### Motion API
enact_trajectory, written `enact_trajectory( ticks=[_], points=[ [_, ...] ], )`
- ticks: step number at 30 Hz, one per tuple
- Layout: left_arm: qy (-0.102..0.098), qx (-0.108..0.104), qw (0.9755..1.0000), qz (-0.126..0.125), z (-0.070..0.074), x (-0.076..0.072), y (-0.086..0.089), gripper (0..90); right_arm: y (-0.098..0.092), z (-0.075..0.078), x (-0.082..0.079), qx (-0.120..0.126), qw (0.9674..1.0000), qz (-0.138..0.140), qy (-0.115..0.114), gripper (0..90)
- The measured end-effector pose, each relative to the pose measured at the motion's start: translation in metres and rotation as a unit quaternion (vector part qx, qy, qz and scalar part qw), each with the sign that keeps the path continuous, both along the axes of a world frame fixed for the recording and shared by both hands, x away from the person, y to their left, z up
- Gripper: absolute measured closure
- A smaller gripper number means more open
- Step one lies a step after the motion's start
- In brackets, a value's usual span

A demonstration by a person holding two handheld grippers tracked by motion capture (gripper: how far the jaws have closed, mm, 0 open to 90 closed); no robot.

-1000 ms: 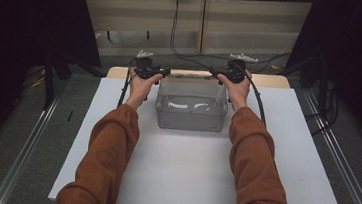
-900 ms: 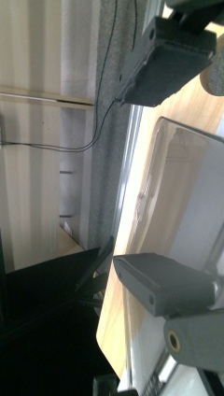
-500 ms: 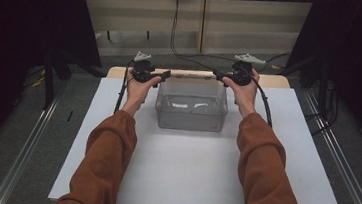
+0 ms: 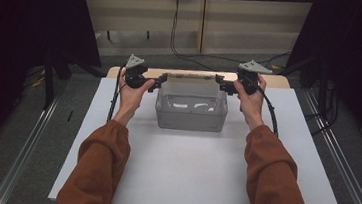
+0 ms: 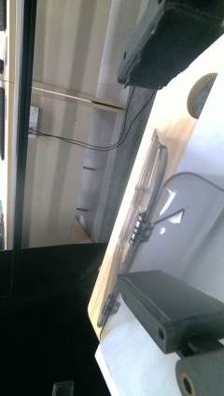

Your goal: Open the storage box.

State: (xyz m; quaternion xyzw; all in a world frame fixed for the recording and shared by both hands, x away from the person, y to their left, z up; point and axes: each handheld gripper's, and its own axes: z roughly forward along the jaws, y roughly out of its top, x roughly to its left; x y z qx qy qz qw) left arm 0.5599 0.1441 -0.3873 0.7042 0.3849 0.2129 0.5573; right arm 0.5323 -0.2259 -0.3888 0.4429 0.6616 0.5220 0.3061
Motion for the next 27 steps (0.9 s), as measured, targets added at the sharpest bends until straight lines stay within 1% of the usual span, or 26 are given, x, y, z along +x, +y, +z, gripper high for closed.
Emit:
enact_trajectory(
  ticks=[1,3,5,6,7,8,11,12,13,15,17,18,19,20,22,23,24,25,27],
  points=[
    [0.000,-0.004,1.0000,0.002,0.000,-0.003,0.001,3.7,-0.001,0.000,-0.003,-0.001,1.0000,0.000,-0.002,4.4],
    [-0.013,-0.004,0.9999,0.002,0.000,-0.010,0.003,1.2,-0.001,0.000,-0.010,-0.006,0.9999,-0.006,-0.007,4.3],
    [-0.020,0.004,0.9998,0.005,0.001,-0.017,0.004,1.8,-0.001,0.000,-0.017,-0.006,0.9999,-0.007,-0.009,3.7],
    [-0.025,-0.005,0.9997,0.002,0.001,-0.021,0.004,1.8,-0.001,0.000,-0.020,-0.005,0.9999,-0.006,-0.009,3.7],
    [-0.030,-0.006,0.9995,-0.003,0.002,-0.024,0.005,1.8,0.000,-0.001,-0.024,-0.006,0.9999,-0.007,-0.013,3.6],
    [-0.036,-0.003,0.9994,-0.003,0.002,-0.028,0.006,1.8,0.000,0.000,-0.028,-0.009,0.9998,-0.005,-0.014,3.2],
    [-0.052,-0.008,0.9986,-0.008,0.004,-0.039,0.006,1.8,0.000,0.003,-0.038,-0.002,0.9997,0.001,-0.023,2.5],
    [-0.053,-0.003,0.9985,-0.008,0.005,-0.043,0.006,1.8,0.000,0.004,-0.042,0.000,0.9997,0.001,-0.026,2.1],
    [-0.056,-0.008,0.9984,-0.008,0.005,-0.046,0.007,1.8,0.000,0.006,-0.046,0.004,0.9995,0.001,-0.031,1.1],
    [-0.060,-0.018,0.9980,-0.002,0.005,-0.053,0.008,2.3,-0.001,0.008,-0.054,0.004,0.9993,0.003,-0.036,0.3],
    [-0.063,-0.024,0.9978,-0.002,0.004,-0.060,0.010,2.4,-0.001,0.008,-0.060,-0.007,0.9992,0.003,-0.039,0.3],
    [-0.068,-0.021,0.9974,-0.003,0.004,-0.063,0.012,2.4,-0.001,0.008,-0.064,-0.008,0.9992,0.001,-0.039,0.3],
    [-0.070,-0.022,0.9973,-0.001,0.004,-0.068,0.012,2.4,-0.002,0.007,-0.066,-0.011,0.9990,0.002,-0.043,0.2],
    [-0.076,-0.023,0.9969,-0.003,0.004,-0.071,0.013,2.4,-0.003,0.007,-0.070,-0.014,0.9990,-0.002,-0.041,0.2],
    [-0.074,-0.023,0.9969,-0.013,0.005,-0.078,0.014,2.3,-0.007,0.005,-0.076,-0.012,0.9991,-0.009,-0.040,0.6],
    [-0.076,-0.020,0.9968,-0.014,0.005,-0.081,0.015,2.3,-0.009,0.003,-0.079,-0.012,0.9989,-0.008,-0.044,0.8],
    [-0.075,-0.024,0.9967,-0.017,0.004,-0.085,0.016,2.4,-0.009,0.003,-0.082,-0.012,0.9990,-0.009,-0.043,0.8],
    [-0.075,-0.021,0.9968,-0.019,0.004,-0.088,0.017,2.4,-0.009,0.002,-0.086,-0.017,0.9989,-0.010,-0.044,0.8],
    [-0.075,-0.024,0.9967,-0.018,0.002,-0.094,0.018,2.4,-0.009,0.000,-0.092,-0.018,0.9986,-0.013,-0.048,0.7]
  ],
)
